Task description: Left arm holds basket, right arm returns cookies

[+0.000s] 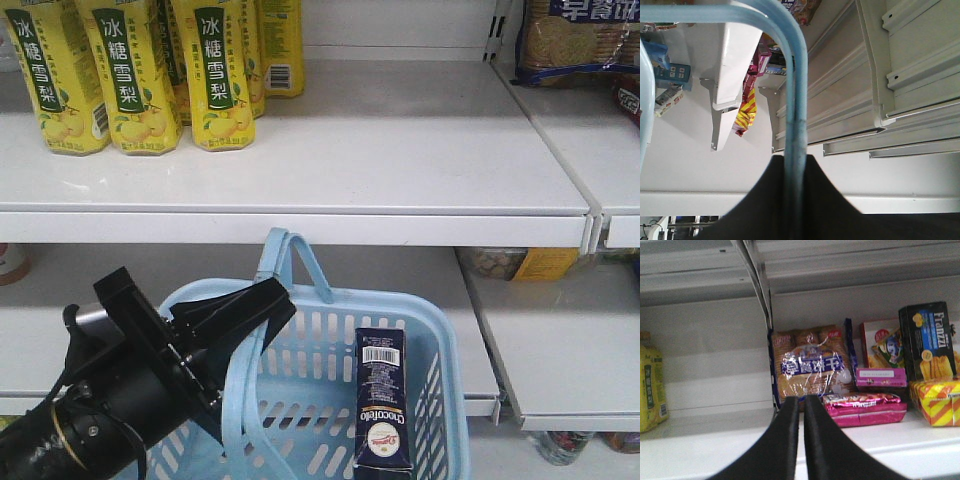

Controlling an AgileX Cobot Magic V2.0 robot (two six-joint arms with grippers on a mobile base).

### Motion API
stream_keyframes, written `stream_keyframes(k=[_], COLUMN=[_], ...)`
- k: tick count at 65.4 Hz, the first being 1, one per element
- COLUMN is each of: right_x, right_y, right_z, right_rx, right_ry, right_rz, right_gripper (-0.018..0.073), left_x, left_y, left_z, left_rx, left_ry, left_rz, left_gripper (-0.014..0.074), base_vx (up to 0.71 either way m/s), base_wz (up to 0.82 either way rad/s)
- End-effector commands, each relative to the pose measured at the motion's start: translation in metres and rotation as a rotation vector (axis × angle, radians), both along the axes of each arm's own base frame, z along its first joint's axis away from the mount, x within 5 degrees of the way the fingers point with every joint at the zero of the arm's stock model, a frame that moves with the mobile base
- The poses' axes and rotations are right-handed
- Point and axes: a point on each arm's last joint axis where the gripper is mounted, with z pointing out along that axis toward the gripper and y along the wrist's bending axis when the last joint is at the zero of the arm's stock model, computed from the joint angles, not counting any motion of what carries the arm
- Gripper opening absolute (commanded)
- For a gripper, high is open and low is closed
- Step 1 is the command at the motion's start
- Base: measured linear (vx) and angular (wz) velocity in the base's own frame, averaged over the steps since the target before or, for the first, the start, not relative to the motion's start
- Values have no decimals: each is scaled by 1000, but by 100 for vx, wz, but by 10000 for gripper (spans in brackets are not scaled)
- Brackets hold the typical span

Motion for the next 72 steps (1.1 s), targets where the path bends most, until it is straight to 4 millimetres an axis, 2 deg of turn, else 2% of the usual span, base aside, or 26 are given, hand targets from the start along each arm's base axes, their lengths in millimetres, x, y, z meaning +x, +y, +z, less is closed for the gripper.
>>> stream_keyframes(k=[1, 20, 33, 43, 60, 66, 72], right_x=[-1, 21, 37, 51, 74, 83, 92], right_y=[0, -1, 1, 6, 27, 41, 55], right_z=[41, 116, 149, 155, 140, 133, 123], right_rx=[-24, -6, 12, 11, 3, 44, 69], right_ry=[-74, 77, 199, 286, 502, 579, 677], right_rz=[-15, 11, 50, 122, 312, 411, 483], right_gripper=[-6, 0, 79, 231, 543, 596, 601], left_x=[4, 4, 4, 4, 4, 4, 4], left_y=[10, 10, 10, 10, 10, 10, 10], left_z=[28, 28, 28, 28, 28, 28, 28], left_rx=[-192, -192, -192, -192, -192, -192, -192], left_ry=[-113, -113, -113, -113, -113, -113, -113], left_rz=[74, 74, 74, 74, 74, 74, 74], left_gripper=[0, 0, 0, 0, 0, 0, 0], base_vx=[0, 0, 0, 0, 0, 0, 0], base_wz=[0, 0, 0, 0, 0, 0, 0])
